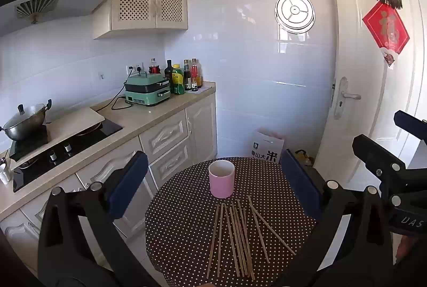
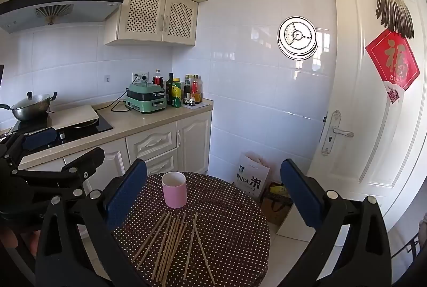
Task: Organize utensils
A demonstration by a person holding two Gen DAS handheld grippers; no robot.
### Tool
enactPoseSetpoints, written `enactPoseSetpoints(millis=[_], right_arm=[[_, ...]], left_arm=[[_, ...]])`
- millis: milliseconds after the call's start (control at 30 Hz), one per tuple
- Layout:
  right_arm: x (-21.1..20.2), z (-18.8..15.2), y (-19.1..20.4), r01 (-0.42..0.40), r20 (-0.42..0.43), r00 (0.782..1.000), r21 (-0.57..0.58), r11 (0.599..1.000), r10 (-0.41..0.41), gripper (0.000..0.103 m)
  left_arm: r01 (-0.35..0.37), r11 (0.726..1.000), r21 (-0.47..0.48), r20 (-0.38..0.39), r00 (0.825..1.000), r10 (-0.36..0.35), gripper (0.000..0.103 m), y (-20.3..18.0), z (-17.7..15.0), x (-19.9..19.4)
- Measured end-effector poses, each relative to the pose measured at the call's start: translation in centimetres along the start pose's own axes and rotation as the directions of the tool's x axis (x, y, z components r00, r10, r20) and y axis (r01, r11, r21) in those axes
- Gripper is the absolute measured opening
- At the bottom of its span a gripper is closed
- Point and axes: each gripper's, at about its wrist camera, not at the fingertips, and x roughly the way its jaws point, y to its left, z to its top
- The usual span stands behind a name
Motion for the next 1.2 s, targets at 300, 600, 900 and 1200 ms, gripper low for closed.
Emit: enactPoseSetpoints(millis=[300, 600, 900, 1200], right_arm=[[0.2, -0.13, -0.12, 0.004, 0.004, 1.0, -0.008, 1.0, -0.004, 0.096], [-0.37, -0.04, 0.36, 0.002, 0.007, 1.0, -0.01, 1.0, -0.002, 0.096], [0.33, -0.28, 0.0, 0.002, 0.002, 1.0, -0.008, 1.0, -0.002, 0.096], [0.35, -0.32, 0.05, 0.001, 0.003, 1.0, -0.009, 1.0, -0.001, 0.096]], left_arm=[[0.001, 1.0, -0.002, -0.002, 1.0, -0.001, 0.097, 0.07, -0.05, -0.05], [-0.002, 1.0, -0.003, 0.002, 1.0, 0.002, 0.097, -0.58, 0.44, -0.72], [0.002, 1.0, -0.011, 0.0, 1.0, -0.002, 0.097, 0.01, 0.28, -0.01], [0.001, 1.0, -0.013, 0.006, 1.0, -0.001, 0.097, 0.33, 0.09, 0.05]])
